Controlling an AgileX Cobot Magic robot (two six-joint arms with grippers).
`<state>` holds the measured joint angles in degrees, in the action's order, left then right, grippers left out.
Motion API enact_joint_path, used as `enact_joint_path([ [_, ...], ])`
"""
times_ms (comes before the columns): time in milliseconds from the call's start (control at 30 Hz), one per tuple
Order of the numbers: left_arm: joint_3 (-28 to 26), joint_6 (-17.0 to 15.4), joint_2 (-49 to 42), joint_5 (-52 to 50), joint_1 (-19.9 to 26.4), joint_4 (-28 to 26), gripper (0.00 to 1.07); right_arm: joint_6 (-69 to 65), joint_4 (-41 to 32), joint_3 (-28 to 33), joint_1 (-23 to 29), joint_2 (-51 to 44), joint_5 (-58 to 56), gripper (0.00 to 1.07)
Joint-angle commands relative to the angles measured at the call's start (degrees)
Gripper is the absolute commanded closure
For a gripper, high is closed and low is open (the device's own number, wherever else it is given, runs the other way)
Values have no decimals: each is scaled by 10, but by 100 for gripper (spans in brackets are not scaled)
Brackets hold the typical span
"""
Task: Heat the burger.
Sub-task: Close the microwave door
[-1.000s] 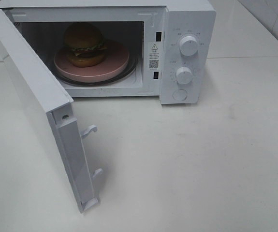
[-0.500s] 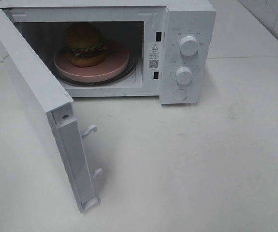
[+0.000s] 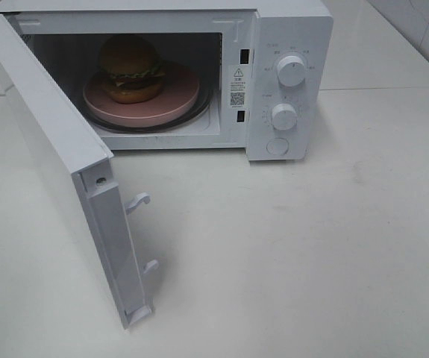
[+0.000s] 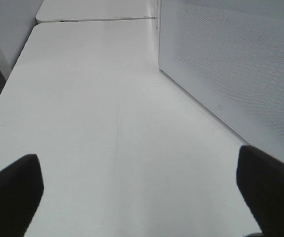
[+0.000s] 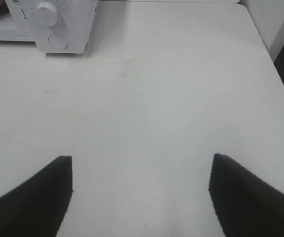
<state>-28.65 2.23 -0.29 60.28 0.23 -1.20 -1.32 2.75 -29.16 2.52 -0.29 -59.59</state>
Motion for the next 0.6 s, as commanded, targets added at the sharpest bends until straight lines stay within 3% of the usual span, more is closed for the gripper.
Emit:
enact_joint_path([
  [33,2,-1,-13,-8,-1,-2,7,-3,-1,2,-4,-14,2,31],
  [600,-21,-1,21,-46,-1,-3,9,-3,-1,2,-4,-14,2,31],
])
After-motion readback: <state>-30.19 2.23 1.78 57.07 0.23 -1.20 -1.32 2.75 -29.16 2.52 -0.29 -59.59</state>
